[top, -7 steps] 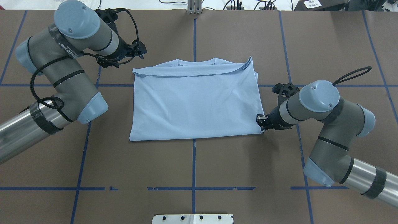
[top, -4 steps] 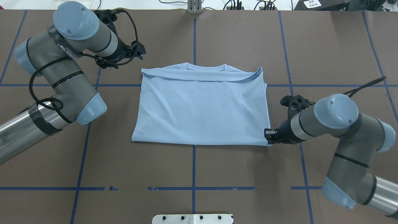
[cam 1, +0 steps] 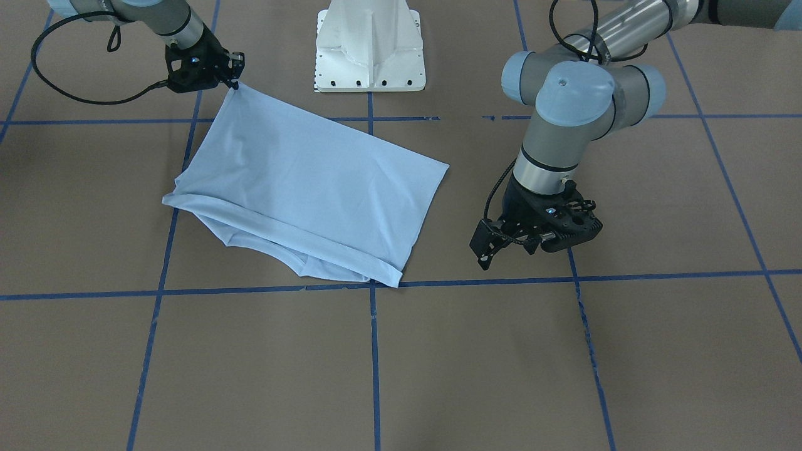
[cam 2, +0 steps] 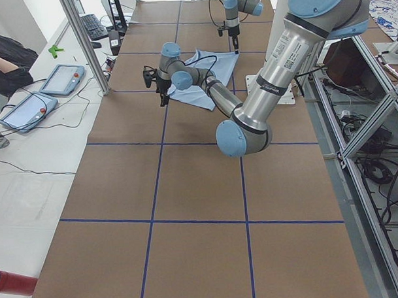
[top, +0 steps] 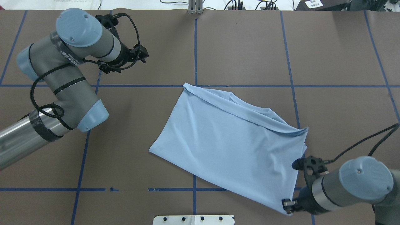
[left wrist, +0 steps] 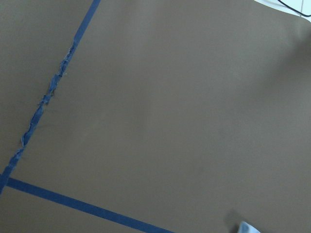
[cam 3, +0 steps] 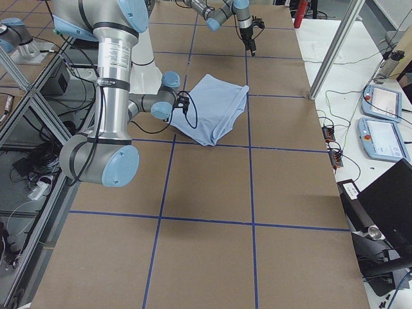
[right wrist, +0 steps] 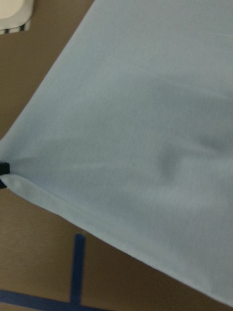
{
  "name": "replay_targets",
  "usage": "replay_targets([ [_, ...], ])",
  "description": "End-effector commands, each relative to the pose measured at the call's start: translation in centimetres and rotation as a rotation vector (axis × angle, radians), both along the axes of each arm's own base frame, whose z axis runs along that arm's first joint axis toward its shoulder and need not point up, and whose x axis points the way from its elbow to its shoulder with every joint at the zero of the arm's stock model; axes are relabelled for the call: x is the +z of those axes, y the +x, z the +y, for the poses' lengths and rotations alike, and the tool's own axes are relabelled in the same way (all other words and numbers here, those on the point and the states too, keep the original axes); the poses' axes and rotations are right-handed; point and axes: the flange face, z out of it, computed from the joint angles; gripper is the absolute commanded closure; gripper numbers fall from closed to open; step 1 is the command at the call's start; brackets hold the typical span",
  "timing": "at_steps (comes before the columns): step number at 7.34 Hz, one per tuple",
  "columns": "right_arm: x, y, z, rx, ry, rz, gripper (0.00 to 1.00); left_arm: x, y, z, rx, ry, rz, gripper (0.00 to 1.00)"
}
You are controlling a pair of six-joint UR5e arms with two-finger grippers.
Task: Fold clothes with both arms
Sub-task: 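Drag the folded shirt toward the robot with the right gripper while the left arm repositions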
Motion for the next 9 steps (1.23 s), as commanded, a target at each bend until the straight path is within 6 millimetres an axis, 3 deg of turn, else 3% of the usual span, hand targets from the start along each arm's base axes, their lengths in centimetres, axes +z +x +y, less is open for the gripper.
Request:
replay_targets([
  [1,-0.4,-1.1,6.0,-0.112,-0.040,0.012,0.12,-0.2,0.6,1.2,0.003,-0.008,0.013,0.00],
  [2,-1.0,-1.1,6.2,-0.113,-0.033,-0.002,0.00,-0.9,0.4,1.6,0.009,0.002,0.026,0.00],
  [3,-1.8,-0.9,4.6,-0.066,-0.023,-0.024,0.00,-1.8,0.0,2.8,0.035,-0.002,0.051,0.00],
  [4,-3.5,-0.4,1.2,0.016,-0.016,-0.065,0.00,-1.8,0.9,6.0,0.074,-0.041,0.087,0.00],
  [5,-4.9,0.8,-3.2,0.126,-0.004,-0.097,0.00,-2.0,2.8,10.3,0.091,-0.103,0.126,0.00],
  [7,-6.9,3.7,-10.8,0.311,0.020,-0.142,0.00,-1.2,7.8,16.9,0.068,-0.295,0.163,0.00],
  [8,-8.0,4.6,-13.9,0.380,0.032,-0.164,0.00,-0.6,10.7,20.5,0.043,-0.345,0.152,0.01],
  [9,-9.1,4.1,-16.1,0.413,0.040,-0.183,0.00,-0.1,12.7,22.9,0.021,-0.396,0.144,0.01],
])
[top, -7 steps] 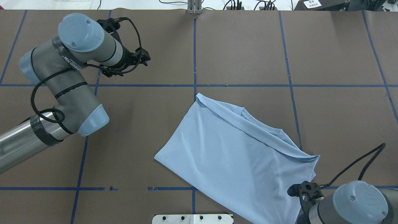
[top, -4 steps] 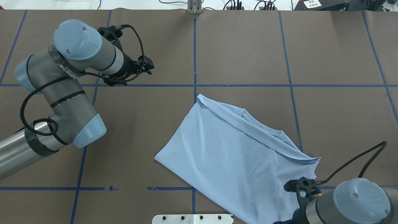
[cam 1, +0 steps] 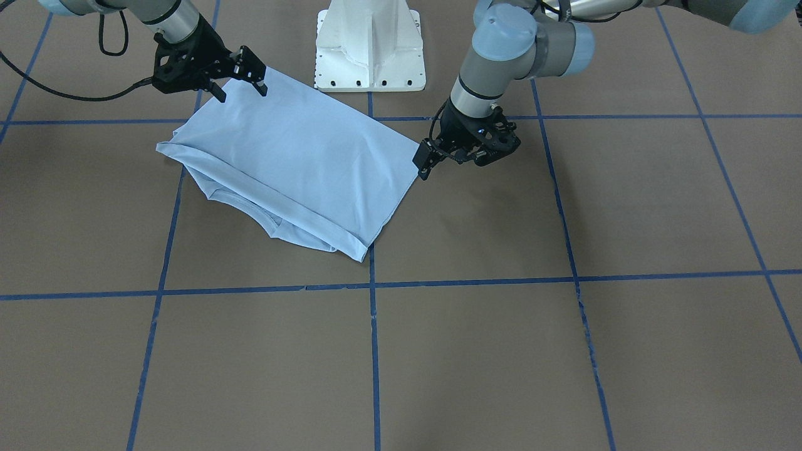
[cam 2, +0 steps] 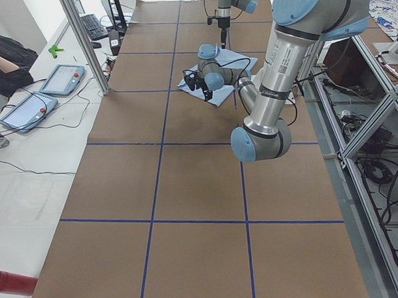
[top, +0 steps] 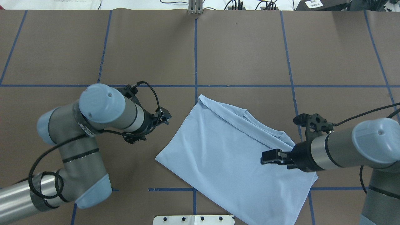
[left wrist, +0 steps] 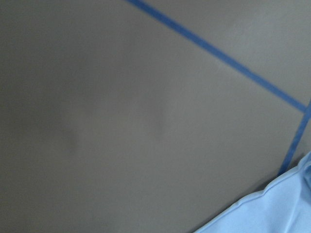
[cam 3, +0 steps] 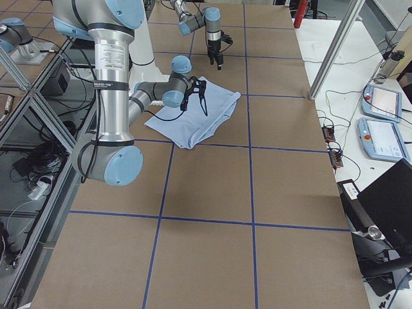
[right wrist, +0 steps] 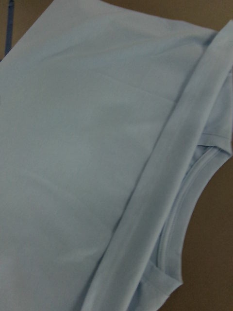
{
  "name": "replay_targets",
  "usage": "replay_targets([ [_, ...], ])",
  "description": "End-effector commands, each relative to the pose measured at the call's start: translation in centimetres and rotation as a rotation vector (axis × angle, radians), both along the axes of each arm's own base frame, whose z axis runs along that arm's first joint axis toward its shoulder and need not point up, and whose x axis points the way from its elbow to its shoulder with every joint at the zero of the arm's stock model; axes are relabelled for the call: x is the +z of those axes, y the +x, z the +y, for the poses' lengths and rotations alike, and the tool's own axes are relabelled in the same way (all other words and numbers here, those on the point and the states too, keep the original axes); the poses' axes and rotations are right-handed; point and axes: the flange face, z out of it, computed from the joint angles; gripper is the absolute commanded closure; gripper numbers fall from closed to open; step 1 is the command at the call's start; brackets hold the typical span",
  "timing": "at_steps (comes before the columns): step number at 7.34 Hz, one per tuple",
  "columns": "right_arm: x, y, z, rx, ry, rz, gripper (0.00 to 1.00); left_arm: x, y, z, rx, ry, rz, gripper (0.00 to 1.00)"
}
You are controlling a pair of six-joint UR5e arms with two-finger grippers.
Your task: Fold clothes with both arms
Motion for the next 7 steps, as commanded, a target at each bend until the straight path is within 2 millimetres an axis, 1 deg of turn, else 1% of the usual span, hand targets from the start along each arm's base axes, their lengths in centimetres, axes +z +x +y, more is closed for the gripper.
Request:
replay_targets([
  [1,-1.2,-0.2,-4.1,0.074,0.011,-0.019,0.00,1.3,4.1,5.6,-0.038,-0.125,-0.047,0.03],
  [2,-1.0,-0.5,-4.3,0.076,0.009,-0.014,0.00,1.6,4.6,6.1,-0.035,-0.128,-0.074,0.04],
  [3,-0.9,-0.7,-4.4,0.076,0.008,-0.011,0.00,1.8,4.8,6.2,-0.039,-0.126,-0.079,0.07],
  [4,-0.9,-0.8,-4.4,0.078,0.011,-0.011,0.00,1.9,4.8,6.1,-0.047,-0.120,-0.084,0.09],
  [5,-0.9,-0.7,-4.4,0.080,0.011,-0.011,0.00,2.5,5.2,5.9,-0.049,-0.123,-0.097,0.10],
  [7,-0.9,-0.7,-4.4,0.080,0.011,-0.011,0.00,2.5,5.3,6.0,-0.049,-0.122,-0.099,0.16],
])
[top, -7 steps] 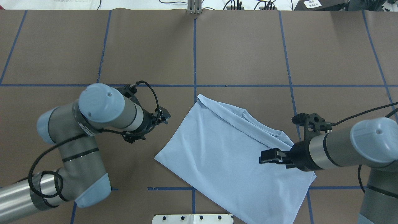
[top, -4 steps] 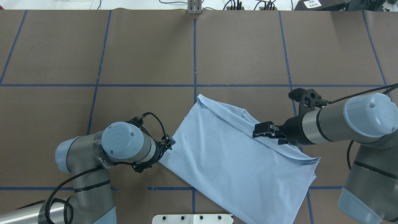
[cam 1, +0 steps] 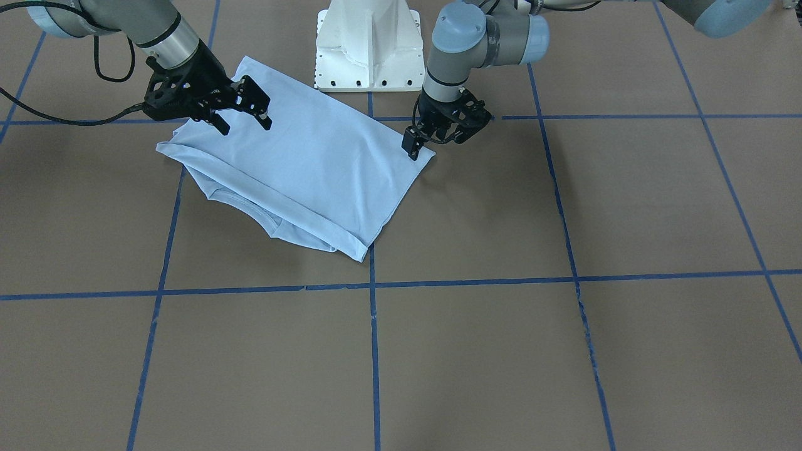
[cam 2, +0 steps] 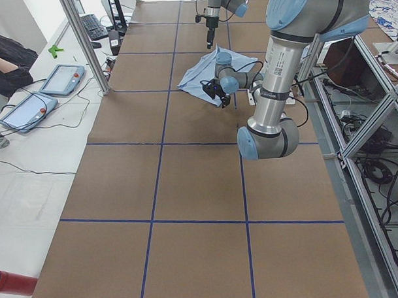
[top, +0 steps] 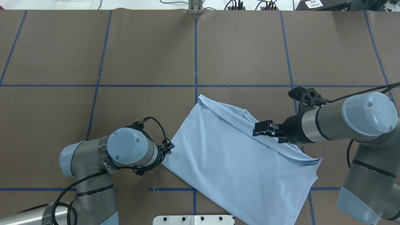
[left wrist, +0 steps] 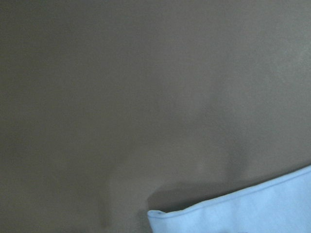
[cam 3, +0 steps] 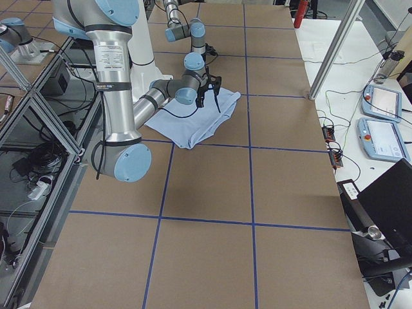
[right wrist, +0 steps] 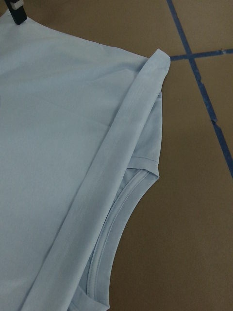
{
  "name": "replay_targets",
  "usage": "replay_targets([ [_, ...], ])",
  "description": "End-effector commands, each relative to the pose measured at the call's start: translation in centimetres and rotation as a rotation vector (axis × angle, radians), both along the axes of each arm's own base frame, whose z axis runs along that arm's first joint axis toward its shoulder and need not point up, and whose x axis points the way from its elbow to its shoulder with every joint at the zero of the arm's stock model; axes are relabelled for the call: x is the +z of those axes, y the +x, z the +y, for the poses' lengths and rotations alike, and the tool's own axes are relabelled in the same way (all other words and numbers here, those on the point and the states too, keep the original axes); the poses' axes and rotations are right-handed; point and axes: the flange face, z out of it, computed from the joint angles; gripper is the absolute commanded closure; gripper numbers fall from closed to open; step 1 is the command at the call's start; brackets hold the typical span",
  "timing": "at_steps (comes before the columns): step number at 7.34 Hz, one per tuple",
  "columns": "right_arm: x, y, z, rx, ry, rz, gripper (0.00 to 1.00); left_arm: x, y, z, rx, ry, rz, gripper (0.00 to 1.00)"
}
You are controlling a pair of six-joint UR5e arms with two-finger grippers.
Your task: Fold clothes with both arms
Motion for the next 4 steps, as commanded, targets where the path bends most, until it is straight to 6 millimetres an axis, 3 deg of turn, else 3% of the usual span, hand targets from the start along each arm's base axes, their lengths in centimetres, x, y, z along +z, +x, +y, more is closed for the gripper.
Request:
replay_targets([
  [1,0.00,0.00,-0.02,0.001,0.000,0.000,0.00,0.02,0.22,0.21,0.003,0.000,-0.003,0.21],
  [4,-0.07,0.04,0.00,0.001,0.001,-0.001,0.00,0.09,0.26,0.18,0.002,0.000,-0.005,0.63],
])
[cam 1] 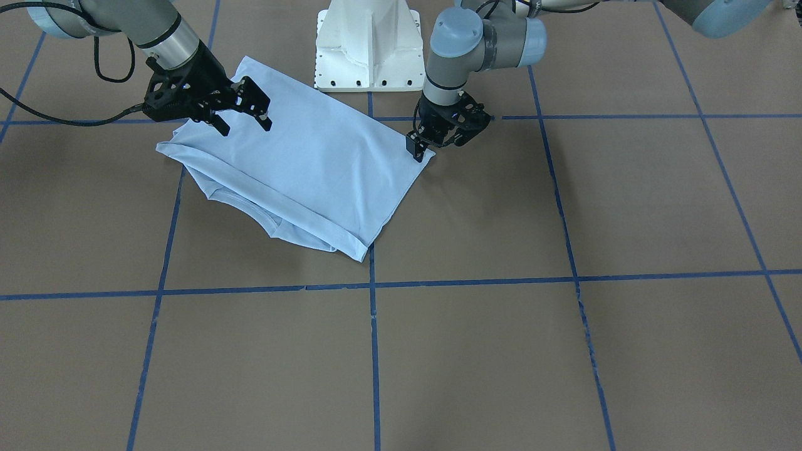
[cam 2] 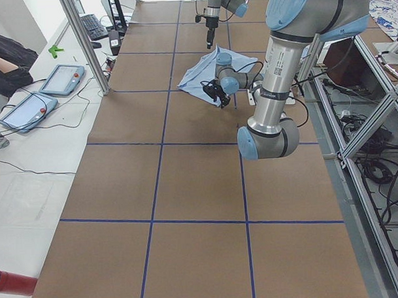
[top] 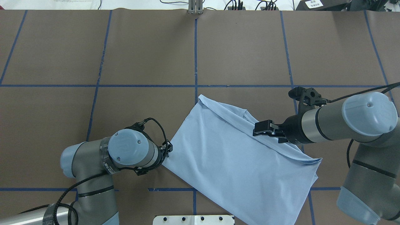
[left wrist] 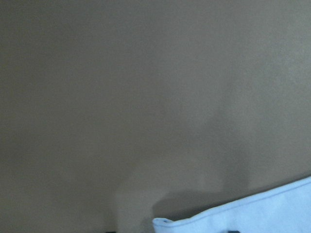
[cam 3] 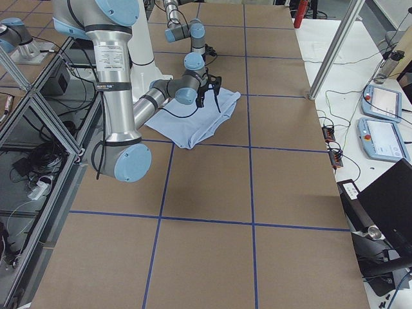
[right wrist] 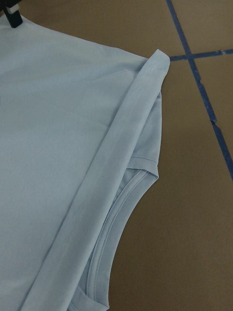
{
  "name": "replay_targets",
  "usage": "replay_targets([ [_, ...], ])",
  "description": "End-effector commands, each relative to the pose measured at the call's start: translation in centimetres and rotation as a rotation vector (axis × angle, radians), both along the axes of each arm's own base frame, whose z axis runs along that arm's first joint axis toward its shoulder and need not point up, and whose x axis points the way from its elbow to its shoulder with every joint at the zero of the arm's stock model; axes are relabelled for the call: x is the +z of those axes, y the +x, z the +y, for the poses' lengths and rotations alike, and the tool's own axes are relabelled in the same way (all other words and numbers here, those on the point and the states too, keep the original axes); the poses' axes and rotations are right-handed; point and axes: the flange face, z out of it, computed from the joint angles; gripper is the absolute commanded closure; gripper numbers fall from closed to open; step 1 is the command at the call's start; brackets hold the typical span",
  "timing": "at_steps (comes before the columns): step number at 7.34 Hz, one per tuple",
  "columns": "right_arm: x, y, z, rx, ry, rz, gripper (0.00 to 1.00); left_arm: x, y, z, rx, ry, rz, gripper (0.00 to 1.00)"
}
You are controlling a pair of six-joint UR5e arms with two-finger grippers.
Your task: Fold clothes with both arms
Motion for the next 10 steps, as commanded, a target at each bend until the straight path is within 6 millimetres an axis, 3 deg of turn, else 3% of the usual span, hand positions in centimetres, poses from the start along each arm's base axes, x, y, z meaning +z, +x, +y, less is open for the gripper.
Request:
replay_targets([
  [1,0.0,0.1,0.0,0.002,0.000,-0.001,0.00,-0.1,0.0,-0.1,-0.008,0.008,0.000,0.83],
  [2,0.0,0.1,0.0,0.002,0.000,-0.001,0.00,-0.2,0.0,-0.1,-0.007,0.010,0.001,1.00],
  [5,-0.1,0.2,-0.1,0.002,0.001,-0.002,0.00,-0.7,-1.2,-1.3,-0.019,0.016,-0.017,1.00],
  [6,-0.1,0.2,-0.1,0.002,0.001,-0.002,0.00,-0.9,-2.4,-3.5,-0.045,0.032,-0.018,1.00],
  [9,-0.3,0.3,-0.1,0.005,0.003,-0.006,0.00,-0.9,-7.6,-12.8,-0.109,0.138,-0.052,1.00],
  [10,-0.3,0.5,-0.3,0.009,0.003,-0.006,0.00,-0.5,-7.0,-15.9,-0.116,0.156,-0.083,1.00],
])
